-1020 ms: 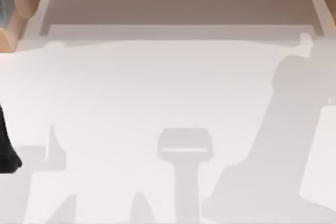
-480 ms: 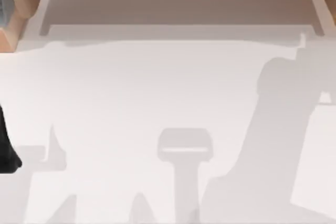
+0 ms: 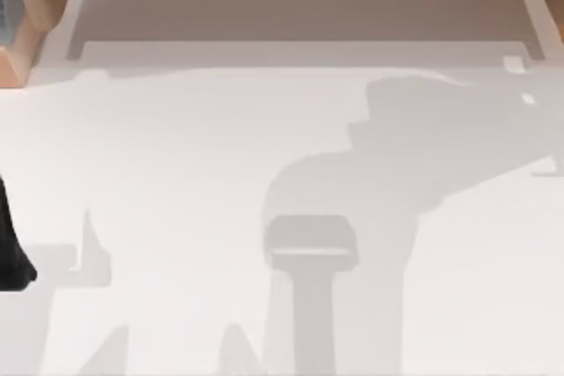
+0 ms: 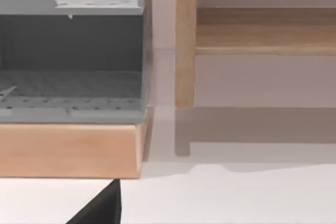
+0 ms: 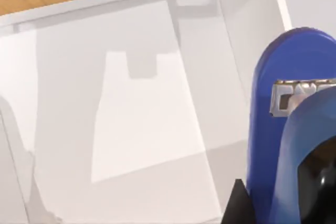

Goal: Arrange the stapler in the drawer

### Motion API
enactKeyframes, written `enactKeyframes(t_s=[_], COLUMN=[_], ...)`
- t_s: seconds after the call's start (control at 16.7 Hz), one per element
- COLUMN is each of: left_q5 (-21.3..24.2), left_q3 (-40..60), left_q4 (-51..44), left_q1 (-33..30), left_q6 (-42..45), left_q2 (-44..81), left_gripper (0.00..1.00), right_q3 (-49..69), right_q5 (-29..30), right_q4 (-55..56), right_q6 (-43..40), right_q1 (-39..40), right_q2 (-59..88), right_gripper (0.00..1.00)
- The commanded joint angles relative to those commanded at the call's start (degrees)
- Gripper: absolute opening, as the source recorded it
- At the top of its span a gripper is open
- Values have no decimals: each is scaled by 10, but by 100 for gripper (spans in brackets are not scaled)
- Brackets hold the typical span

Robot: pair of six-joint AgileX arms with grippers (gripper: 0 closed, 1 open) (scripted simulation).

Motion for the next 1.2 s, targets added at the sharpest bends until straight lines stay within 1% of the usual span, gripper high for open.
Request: enactKeyframes(t_s=[0.42, 0.9, 1.2], left_q5=[0, 0, 0], left_q3=[0, 0, 0], left_q4=[0, 0, 0], left_q1=[0, 0, 0], left_q6=[0, 0, 0], left_q2=[0, 0, 0], left_gripper=[100, 100, 100], right_q3=[-49, -92, -105], right_q5=[5, -31, -31], right_q4=[-38, 16, 13], right_q6=[-9, -97, -106], right_q1=[6, 16, 13], right_q2=[17, 141, 160], right_gripper=[0, 0, 0])
